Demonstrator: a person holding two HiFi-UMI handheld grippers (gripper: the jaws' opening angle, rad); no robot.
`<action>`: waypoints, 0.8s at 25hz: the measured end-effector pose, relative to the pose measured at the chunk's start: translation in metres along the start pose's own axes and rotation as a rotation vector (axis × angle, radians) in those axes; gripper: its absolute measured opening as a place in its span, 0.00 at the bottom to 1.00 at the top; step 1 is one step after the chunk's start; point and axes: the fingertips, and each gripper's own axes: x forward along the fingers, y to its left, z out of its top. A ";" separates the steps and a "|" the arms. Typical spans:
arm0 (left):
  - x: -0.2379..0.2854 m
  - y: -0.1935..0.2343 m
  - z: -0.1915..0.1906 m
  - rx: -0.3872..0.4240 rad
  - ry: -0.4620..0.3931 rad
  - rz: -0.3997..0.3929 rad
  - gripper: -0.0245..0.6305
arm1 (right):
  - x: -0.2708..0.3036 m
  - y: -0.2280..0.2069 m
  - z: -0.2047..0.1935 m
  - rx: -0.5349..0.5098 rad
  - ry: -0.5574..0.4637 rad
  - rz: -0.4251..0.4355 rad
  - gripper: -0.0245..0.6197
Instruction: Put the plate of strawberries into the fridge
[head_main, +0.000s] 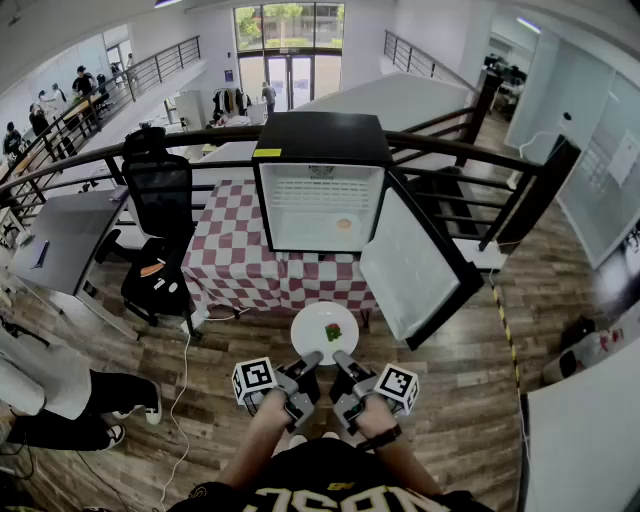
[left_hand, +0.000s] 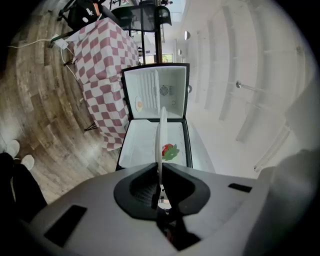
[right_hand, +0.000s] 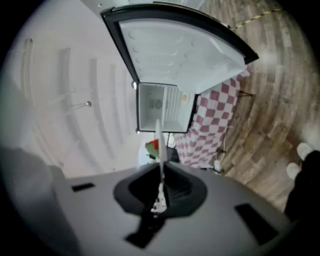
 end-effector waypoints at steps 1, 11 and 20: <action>-0.001 0.004 -0.002 0.007 0.007 0.009 0.11 | -0.003 -0.003 0.000 0.002 -0.005 -0.004 0.09; 0.001 0.014 -0.020 0.000 0.035 0.027 0.11 | -0.019 -0.017 0.006 0.016 -0.012 -0.026 0.09; 0.010 0.013 -0.041 0.004 0.062 0.026 0.11 | -0.035 -0.025 0.016 0.047 -0.007 -0.002 0.09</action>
